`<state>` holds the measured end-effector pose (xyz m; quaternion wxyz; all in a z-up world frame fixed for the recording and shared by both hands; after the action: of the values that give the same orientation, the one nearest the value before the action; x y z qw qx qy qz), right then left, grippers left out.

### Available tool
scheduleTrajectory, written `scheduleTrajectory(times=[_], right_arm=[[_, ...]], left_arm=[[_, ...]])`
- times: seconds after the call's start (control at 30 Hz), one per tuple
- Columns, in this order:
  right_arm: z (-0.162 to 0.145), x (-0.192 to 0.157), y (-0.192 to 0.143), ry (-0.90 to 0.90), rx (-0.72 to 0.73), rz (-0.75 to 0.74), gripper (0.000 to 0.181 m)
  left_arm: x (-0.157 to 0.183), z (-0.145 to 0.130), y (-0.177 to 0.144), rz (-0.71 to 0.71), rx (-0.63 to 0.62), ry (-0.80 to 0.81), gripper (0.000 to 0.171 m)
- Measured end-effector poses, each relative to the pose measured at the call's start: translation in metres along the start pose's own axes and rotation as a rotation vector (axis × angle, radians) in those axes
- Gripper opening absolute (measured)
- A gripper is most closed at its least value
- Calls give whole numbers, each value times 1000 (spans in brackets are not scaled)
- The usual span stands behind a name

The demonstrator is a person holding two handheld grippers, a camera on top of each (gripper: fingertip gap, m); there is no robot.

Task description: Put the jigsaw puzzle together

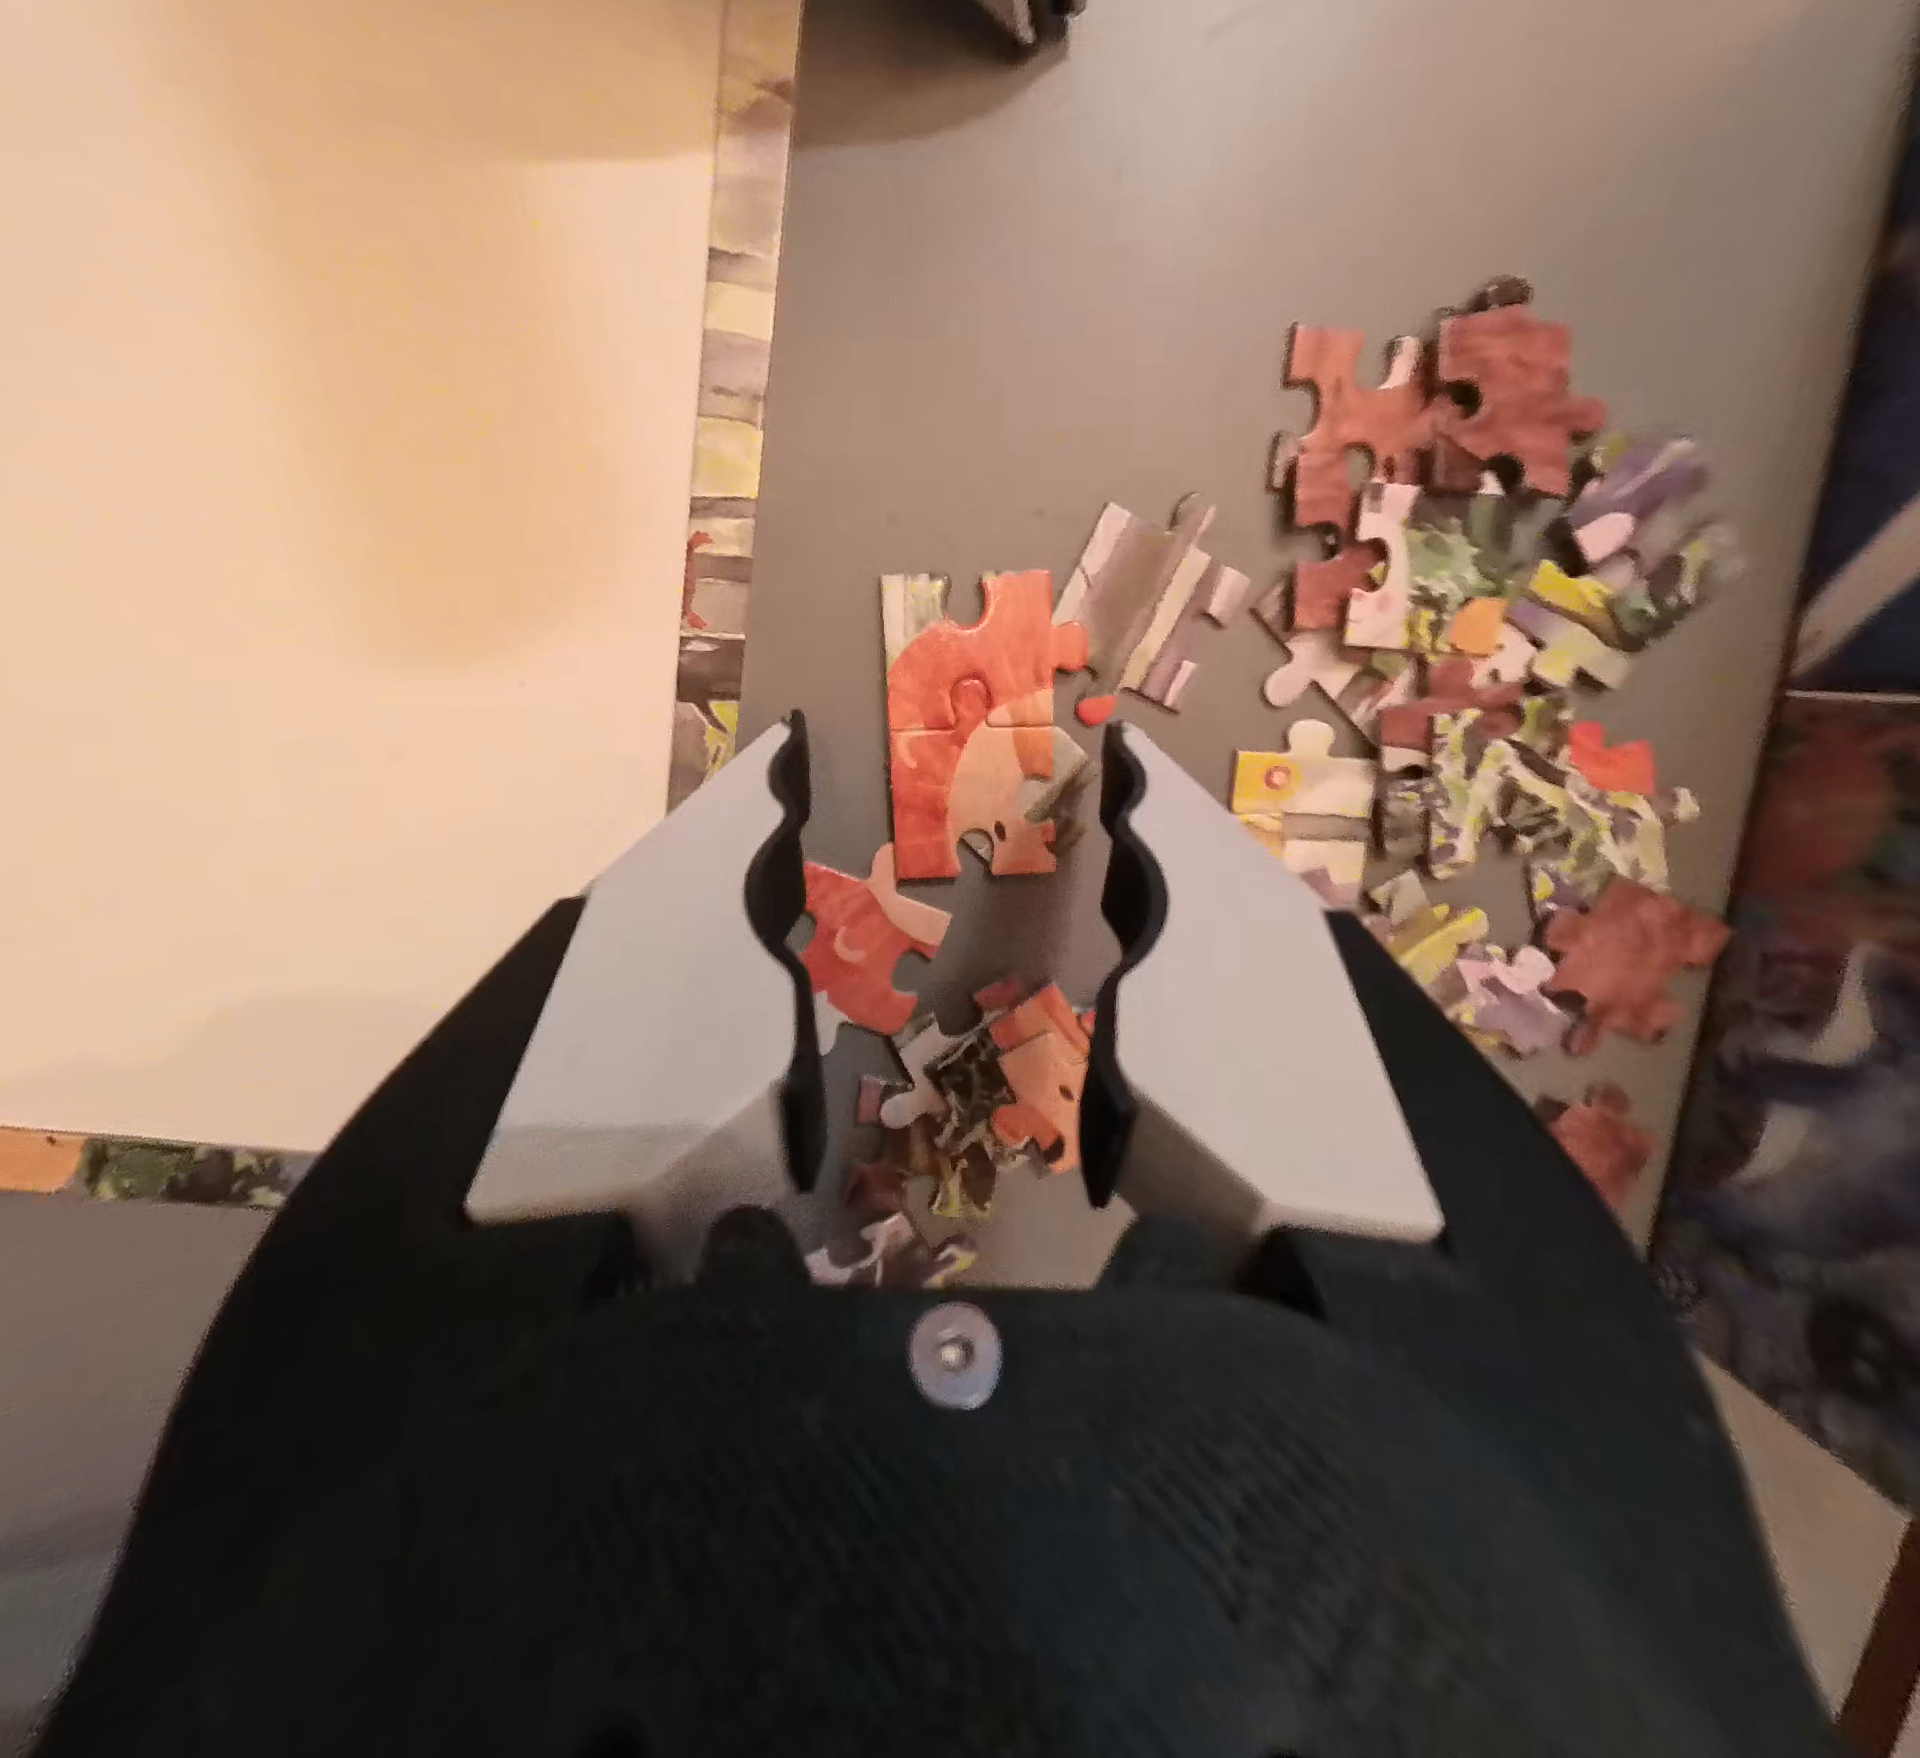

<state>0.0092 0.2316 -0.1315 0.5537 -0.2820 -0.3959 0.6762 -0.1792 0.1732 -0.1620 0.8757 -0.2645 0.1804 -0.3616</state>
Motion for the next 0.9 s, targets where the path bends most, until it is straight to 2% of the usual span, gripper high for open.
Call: scheduleTrajectory(times=[0.07,0.17,0.27,0.5,0.63,0.77,0.9], right_arm=[[-4,1,9,-25,-36,17,54],[-4,1,12,-29,-14,35,47],[-5,0,13,-47,4,45,32],[-6,0,11,-22,30,40,32],[6,-7,-4,28,114,46,32],[37,-38,-16,105,199,58,31],[72,-91,-4,194,225,80,31]], left_arm=[[0,0,0,-5,0,-6,4],[-1,0,0,-13,-1,-18,4],[-1,0,0,-14,-2,-18,4],[-2,0,0,-20,-2,-30,5],[-2,0,0,-19,-1,-26,5],[-1,0,0,-15,-1,-19,4],[-1,0,0,-8,-2,-11,5]])
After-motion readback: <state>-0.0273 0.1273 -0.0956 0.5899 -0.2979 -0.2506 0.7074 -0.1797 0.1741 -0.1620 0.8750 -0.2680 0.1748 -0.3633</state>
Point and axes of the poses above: each gripper's, where its closed fingertips meet, y out along the fingers, z out of its top, x = y × z across the jaws, the point moved 8 cm from there along -y, back along the fingers, and after that the axes turned 8 degrees about x, right-handed, at the moved point
